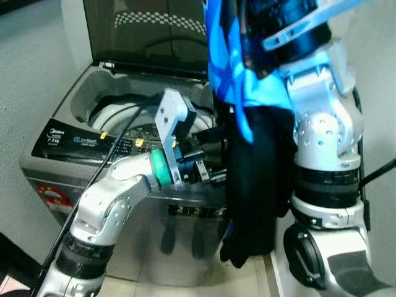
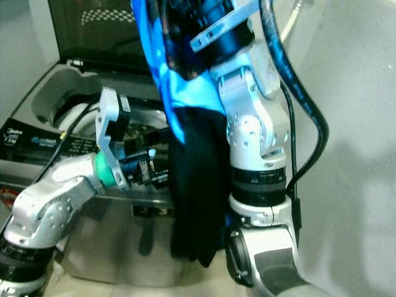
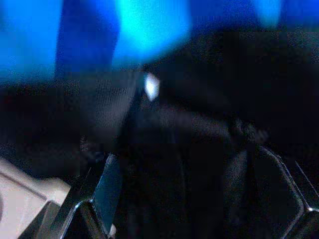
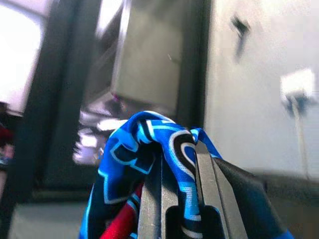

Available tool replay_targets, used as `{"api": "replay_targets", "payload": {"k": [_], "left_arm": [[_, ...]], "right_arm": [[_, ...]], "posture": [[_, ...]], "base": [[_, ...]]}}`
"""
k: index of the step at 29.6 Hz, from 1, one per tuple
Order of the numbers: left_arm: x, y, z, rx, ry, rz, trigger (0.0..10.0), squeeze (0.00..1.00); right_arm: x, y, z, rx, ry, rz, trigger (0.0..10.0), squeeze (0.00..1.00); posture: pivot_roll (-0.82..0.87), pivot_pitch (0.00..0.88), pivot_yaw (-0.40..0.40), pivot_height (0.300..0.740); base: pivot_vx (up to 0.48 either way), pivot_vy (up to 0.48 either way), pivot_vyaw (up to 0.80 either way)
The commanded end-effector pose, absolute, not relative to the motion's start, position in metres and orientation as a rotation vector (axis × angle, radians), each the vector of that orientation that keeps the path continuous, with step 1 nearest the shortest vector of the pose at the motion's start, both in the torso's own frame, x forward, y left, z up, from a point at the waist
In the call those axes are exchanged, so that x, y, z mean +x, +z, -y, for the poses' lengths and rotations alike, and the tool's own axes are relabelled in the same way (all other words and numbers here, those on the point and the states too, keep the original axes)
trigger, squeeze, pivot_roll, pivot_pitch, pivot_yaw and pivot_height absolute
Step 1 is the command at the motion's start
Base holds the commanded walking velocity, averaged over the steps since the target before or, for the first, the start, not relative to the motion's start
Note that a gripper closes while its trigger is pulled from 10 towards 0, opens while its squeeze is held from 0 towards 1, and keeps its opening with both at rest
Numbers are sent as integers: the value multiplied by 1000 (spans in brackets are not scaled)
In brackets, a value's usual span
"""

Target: Clothes washing

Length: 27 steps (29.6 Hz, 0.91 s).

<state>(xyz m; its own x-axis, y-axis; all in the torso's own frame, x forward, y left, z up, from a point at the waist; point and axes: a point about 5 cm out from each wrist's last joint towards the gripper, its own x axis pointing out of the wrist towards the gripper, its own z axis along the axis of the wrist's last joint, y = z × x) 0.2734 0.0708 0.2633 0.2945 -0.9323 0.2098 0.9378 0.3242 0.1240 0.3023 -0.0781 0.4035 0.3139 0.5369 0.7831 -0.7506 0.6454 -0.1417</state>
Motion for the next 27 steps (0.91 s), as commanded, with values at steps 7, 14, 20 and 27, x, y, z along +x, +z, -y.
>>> {"api": "replay_targets", "payload": {"k": [7,14,20,27], "left_arm": [[269,249,-96,-16,-1111,212,10000,0],[316,247,-97,-9,-813,211,8314,0],[347,270,-111,-10,-626,279,0,0],[360,294,-146,49,-369,367,0,0]], "right_arm": [[304,386,72,285,864,855,10000,0],[289,408,66,342,982,929,10000,0],[280,415,69,356,997,963,10000,0],[283,411,85,373,907,959,10000,0]], "posture": [[49,27,-29,740],[54,25,-42,740],[38,19,-31,740],[30,25,-13,740]], "base": [[0,0,0],[0,0,0],[0,0,0],[0,0,0]]}}
